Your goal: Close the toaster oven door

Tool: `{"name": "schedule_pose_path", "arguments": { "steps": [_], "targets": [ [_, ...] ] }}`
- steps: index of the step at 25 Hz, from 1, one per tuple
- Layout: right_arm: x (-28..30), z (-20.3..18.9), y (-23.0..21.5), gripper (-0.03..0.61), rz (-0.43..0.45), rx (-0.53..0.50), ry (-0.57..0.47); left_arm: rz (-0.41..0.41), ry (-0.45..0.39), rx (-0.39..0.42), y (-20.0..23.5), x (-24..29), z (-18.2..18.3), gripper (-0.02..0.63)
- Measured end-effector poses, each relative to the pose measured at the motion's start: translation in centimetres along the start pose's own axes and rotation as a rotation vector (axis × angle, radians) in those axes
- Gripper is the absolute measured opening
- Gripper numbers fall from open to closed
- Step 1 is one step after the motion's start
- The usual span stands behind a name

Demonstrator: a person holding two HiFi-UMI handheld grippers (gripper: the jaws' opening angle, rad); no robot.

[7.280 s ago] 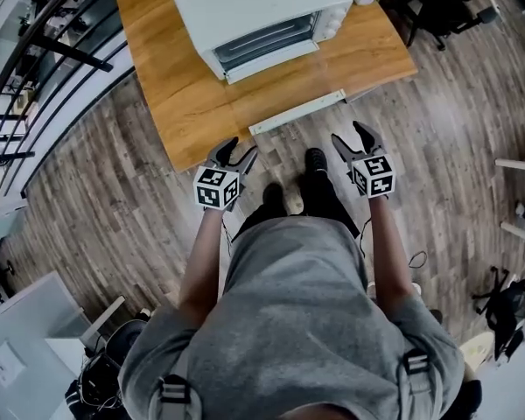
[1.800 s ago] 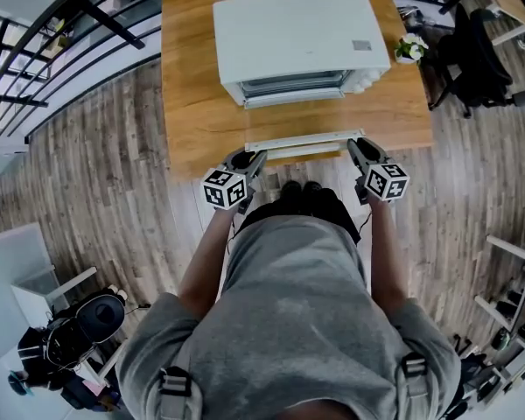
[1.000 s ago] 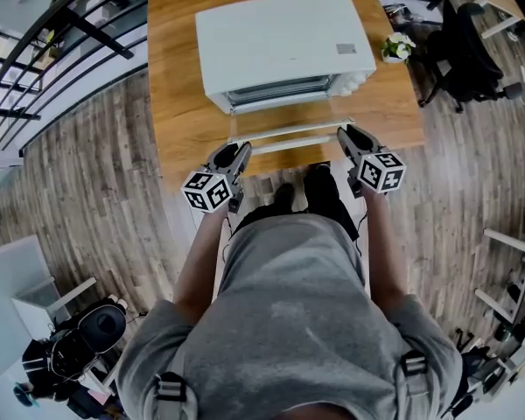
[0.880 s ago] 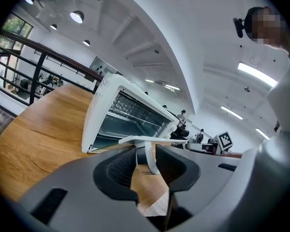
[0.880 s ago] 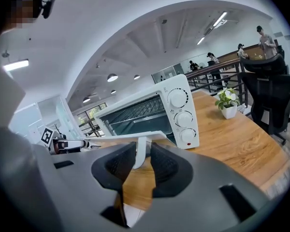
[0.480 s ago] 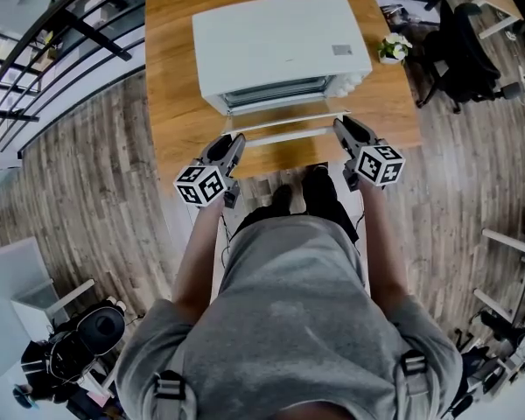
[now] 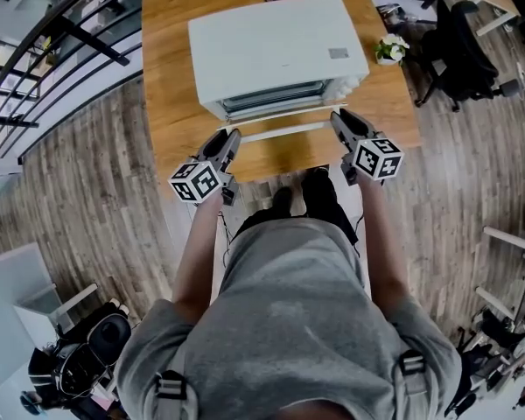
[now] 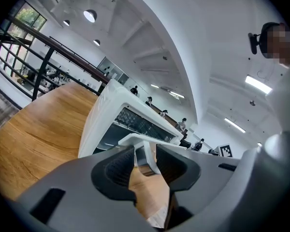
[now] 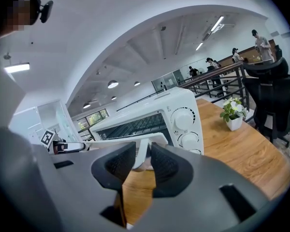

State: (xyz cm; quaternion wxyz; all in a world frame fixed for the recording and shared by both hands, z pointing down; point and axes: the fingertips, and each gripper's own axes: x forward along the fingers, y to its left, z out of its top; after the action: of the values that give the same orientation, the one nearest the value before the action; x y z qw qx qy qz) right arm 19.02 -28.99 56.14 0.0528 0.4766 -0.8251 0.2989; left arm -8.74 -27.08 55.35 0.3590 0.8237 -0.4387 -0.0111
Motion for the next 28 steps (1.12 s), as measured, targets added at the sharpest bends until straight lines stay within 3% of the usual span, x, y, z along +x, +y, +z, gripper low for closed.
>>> {"name": "schedule_pose_path", "arguments": {
  "steps": [5, 13, 28],
  "targets": [
    [0.4, 0.7, 0.2, 0.109, -0.008, -0.056, -0.004, 0.011, 0.008, -0.006, 0.1, 0.2, 0.7, 0.15],
    [1.3, 2.0, 0.2, 0.11, 0.005, -0.053, -0.027, 0.08, 0.055, -0.039, 0.7, 0.9, 2.0, 0.15],
    [2.6, 3.6, -0.1, 0.112, 0.022, -0.054, -0.038, 0.028, -0.018, -0.141, 1.0, 1.9, 3.4, 0.15]
  ]
}}
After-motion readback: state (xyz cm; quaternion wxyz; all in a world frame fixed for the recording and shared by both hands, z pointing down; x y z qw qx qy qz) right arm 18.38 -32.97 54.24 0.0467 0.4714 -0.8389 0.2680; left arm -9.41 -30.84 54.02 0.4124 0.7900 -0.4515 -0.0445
